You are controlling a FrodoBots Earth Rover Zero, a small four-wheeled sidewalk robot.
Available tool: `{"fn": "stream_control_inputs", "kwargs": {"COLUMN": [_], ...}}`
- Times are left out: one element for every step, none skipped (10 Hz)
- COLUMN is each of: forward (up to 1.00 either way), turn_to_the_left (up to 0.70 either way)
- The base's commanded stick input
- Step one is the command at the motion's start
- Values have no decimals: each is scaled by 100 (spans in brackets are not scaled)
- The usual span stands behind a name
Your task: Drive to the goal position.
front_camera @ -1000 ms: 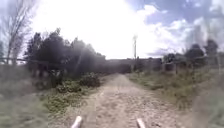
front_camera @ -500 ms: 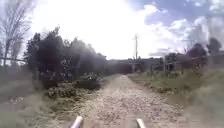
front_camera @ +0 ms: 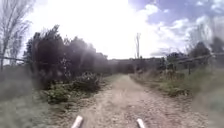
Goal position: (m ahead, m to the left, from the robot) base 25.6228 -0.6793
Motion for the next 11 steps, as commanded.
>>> {"fn": "stream_control_inputs", "kwargs": {"forward": [85, 85, 85, 85, 85, 85, 85, 85, 85, 85, 85], "turn_to_the_left": [-11, 0, 0, 0, 0, 0, 0, 0, 0, 0, 0]}}
